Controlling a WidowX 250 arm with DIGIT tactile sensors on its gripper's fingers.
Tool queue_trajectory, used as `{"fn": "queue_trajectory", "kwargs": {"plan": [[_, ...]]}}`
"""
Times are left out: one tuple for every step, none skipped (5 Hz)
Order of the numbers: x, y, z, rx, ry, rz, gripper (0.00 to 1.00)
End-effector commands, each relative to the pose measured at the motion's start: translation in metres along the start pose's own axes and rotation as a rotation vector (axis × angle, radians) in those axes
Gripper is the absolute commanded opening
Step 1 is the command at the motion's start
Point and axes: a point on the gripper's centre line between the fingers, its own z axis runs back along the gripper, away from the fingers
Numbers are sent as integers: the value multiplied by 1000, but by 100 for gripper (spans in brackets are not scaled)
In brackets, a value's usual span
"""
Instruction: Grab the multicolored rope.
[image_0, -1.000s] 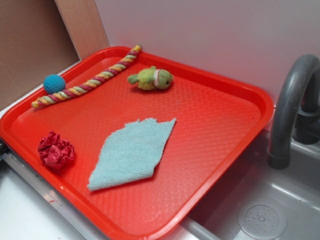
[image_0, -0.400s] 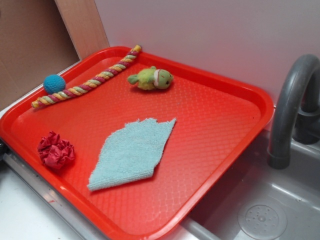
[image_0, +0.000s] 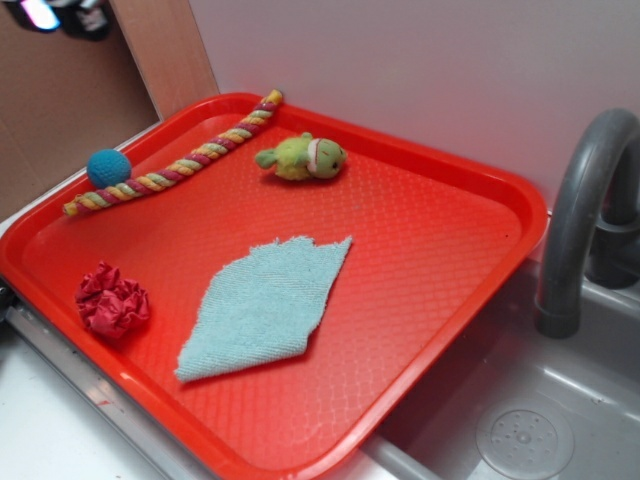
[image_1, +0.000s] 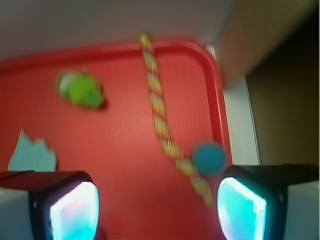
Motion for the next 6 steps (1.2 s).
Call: {"fn": "queue_trajectory", "kwargs": {"plan": [[45,14,-46,60,-72,47,100],[46,5,-75,44,-37,19,100],[41,-6,-106,51,39,-4,100],[36,-12,-134,42,123,-13,100],[36,-12,-151,70,162,-19,100],[34,-10,-159,100,189,-19,100]]}}
